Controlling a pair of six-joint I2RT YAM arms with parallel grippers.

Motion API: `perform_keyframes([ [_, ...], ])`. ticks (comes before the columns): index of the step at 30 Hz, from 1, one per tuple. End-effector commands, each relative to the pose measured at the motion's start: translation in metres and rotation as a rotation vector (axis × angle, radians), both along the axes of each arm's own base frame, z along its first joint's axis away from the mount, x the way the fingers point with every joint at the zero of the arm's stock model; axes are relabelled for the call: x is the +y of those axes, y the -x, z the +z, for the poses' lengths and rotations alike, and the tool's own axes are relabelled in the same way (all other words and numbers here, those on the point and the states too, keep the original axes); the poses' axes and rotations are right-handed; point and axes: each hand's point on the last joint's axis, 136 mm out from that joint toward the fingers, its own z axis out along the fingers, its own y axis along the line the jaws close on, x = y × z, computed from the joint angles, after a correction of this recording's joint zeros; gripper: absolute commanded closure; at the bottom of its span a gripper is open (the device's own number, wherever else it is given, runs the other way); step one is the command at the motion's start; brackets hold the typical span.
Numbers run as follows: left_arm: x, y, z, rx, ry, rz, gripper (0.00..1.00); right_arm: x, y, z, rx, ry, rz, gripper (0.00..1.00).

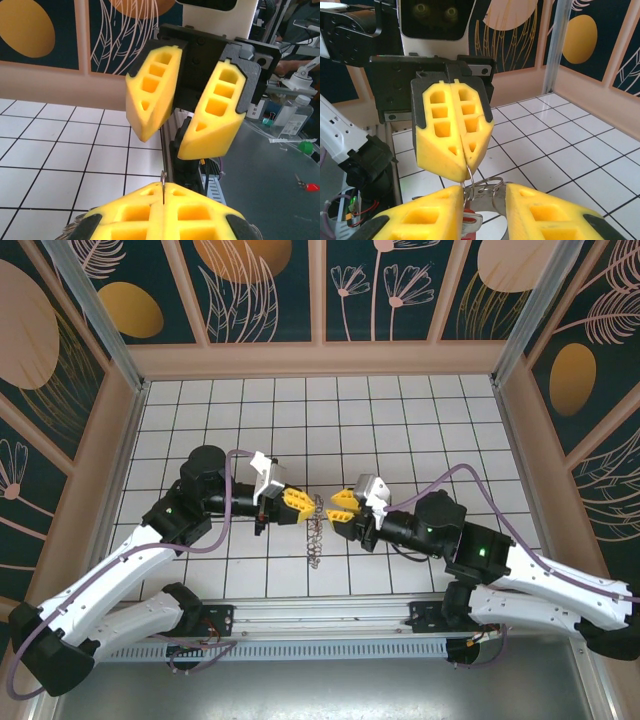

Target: Put the keys on the keyring

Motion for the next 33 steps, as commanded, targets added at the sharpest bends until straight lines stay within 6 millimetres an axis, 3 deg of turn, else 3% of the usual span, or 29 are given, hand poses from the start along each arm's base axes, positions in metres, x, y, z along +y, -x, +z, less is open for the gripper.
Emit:
perform_keyframes([
  [1,0.004,0.012,0.019,-0.069,0.039,-0.041,1.0,0.002,0.006,0.021,0.012,-0.058,0.048,0.72],
  [22,0.006,0.014,0.024,-0.079,0.048,-0.045,1.0,0.014,0.003,-0.001,0.056,-0.018,0.087,0.81],
  [33,0.005,0.014,0.026,-0.083,0.068,-0.043,1.0,0.017,-0.001,-0.008,0.078,-0.003,0.092,0.8],
])
